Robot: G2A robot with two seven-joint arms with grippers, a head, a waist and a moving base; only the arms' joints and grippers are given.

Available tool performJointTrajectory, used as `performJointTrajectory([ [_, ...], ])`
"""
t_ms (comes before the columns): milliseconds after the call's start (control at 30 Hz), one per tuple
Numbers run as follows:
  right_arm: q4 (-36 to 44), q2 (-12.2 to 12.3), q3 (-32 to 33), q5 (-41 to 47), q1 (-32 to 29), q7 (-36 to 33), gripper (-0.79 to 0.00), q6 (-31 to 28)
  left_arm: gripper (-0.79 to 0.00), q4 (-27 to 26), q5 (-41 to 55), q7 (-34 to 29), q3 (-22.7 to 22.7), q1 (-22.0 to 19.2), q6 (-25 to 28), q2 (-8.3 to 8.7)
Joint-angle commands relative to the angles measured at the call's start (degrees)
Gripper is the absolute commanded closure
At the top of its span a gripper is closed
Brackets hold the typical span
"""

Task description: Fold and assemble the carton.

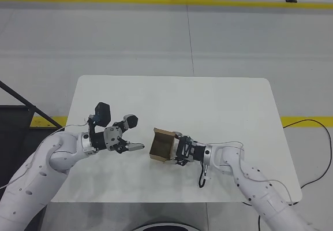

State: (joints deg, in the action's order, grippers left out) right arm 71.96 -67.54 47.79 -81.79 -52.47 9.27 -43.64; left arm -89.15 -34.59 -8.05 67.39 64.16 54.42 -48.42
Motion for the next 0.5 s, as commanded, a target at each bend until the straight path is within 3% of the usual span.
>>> performJointTrajectory([
  [0,0.0,0.1,0.4,-0.2,-0.2,0.3,-0.785,0.1,-0.785,0.1,0.0,0.1,0.2,0.2,0.1,-0.05],
  [467,2.3,0.8,3.1,-0.4,-2.7,0.4,-0.785,1.1,-0.785,1.8,1.1,0.6,2.2,1.8,-0.1,-0.31],
])
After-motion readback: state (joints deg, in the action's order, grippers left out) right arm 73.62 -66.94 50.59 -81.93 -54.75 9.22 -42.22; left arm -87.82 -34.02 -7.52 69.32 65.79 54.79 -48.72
